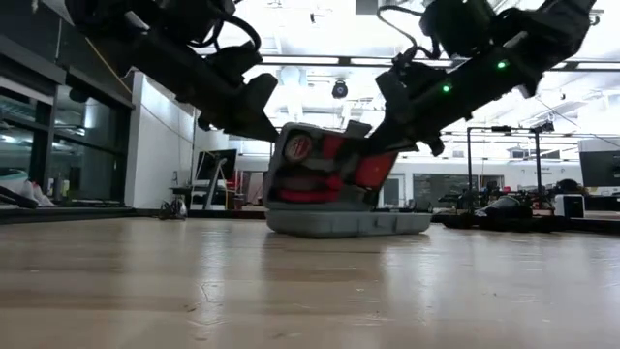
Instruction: Prefit tool cases
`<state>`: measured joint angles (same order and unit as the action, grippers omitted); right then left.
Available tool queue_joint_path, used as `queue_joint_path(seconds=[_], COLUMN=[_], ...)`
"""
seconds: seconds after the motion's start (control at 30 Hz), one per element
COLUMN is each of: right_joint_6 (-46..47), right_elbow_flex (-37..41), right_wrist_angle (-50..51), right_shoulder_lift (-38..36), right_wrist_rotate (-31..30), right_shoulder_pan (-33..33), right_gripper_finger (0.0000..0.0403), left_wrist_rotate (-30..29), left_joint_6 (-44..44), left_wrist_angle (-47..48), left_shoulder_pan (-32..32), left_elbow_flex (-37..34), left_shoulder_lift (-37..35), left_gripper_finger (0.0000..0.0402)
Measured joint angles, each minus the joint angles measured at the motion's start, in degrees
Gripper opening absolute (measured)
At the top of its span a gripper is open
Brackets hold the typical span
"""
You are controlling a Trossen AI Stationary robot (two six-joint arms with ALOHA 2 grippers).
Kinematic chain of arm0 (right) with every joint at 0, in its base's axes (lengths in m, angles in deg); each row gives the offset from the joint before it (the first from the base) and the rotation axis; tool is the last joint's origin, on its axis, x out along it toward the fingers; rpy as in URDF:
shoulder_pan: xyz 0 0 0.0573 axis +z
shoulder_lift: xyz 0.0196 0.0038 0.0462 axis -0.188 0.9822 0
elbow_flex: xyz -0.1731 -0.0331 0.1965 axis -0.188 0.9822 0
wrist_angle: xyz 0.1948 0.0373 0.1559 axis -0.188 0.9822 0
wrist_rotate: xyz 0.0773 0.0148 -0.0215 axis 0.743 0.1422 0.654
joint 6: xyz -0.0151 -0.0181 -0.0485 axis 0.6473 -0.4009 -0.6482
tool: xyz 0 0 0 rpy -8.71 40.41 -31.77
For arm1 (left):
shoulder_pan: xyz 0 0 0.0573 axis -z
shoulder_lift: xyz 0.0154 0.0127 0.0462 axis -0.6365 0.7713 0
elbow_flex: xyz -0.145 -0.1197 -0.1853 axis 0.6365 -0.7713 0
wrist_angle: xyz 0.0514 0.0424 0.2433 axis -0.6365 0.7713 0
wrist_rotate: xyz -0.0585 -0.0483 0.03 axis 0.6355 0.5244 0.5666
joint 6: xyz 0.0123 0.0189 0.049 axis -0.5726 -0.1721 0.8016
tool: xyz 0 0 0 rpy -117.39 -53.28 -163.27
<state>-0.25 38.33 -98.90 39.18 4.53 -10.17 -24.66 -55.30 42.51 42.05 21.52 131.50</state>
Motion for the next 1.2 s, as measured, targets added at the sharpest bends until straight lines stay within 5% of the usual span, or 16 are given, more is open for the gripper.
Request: queue_joint_path(seconds=[0.33,0.7,1.2], right_joint_6=[-5.0,-13.3,-14.4], right_elbow_flex=[-1.6,-10.0,-11.9], right_wrist_angle=[-3.5,4.6,7.5], right_shoulder_lift=[0.1,0.1,0.1], right_wrist_rotate=[8.3,12.9,13.6], right_shoulder_pan=[-7.1,-14.5,-14.4], right_gripper_finger=[0.0,0.0,0.0], left_wrist_rotate=[-2.0,-1.4,-1.1], left_joint_6=[7.5,8.2,7.5], left_wrist_angle=[0.1,0.2,0.3], left_shoulder_pan=[-0.2,0.3,1.0], left_elbow_flex=[-0.1,-0.1,-0.2], left_shoulder_lift=[-4.3,-7.3,-7.3], left_gripper_finger=[0.0,0.0,0.0])
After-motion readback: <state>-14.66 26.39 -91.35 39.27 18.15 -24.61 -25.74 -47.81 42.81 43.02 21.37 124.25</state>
